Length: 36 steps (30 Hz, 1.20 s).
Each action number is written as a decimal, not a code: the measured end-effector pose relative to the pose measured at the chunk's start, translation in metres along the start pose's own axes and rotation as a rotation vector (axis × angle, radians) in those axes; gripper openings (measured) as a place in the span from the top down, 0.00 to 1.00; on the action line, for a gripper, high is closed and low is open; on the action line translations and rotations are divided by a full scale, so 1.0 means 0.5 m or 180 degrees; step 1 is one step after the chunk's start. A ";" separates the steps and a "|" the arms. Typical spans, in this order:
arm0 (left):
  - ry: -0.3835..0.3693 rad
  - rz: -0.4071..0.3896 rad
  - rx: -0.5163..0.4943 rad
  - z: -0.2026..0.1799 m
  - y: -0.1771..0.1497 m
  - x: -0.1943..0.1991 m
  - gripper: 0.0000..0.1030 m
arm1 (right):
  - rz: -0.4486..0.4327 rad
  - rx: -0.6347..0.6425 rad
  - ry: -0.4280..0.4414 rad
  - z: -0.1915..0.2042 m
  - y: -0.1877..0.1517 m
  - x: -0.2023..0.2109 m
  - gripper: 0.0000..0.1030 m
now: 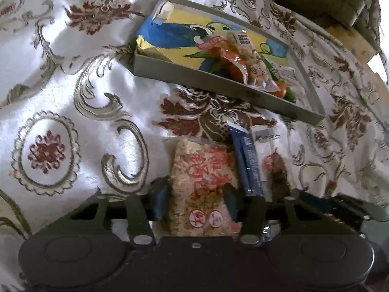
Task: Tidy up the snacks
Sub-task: 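Grasp the red-print snack bag with the left tool while the right grasps the blue packet, then lift the snack bag and blue packet with both tools toward the tray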
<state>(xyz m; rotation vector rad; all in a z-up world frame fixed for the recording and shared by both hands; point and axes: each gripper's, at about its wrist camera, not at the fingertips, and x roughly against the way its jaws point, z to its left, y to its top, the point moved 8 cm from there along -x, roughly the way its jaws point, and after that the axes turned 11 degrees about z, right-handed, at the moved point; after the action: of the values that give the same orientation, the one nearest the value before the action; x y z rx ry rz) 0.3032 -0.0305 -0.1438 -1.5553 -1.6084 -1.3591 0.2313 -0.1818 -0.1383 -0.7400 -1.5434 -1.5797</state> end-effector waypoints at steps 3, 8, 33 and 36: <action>-0.0040 0.0003 0.0037 -0.005 -0.001 0.007 0.64 | -0.0074 -0.0012 0.0032 0.000 0.005 0.009 0.74; -0.0066 -0.0072 -0.0146 -0.034 -0.003 0.026 0.71 | -0.0156 0.0066 0.0028 0.009 0.009 0.020 0.76; -0.0274 -0.0116 -0.0250 -0.072 -0.010 -0.001 0.76 | -0.0093 -0.0094 0.0207 0.001 0.015 -0.015 0.64; -0.0262 -0.0121 -0.0201 -0.069 -0.010 0.001 0.76 | -0.0086 -0.0112 0.0221 0.000 0.015 -0.017 0.68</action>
<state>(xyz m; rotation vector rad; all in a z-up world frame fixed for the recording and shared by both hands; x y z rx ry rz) 0.2893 -0.0602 -0.1324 -1.6448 -1.6665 -1.3950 0.2421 -0.1800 -0.1415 -0.6791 -1.4844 -1.6392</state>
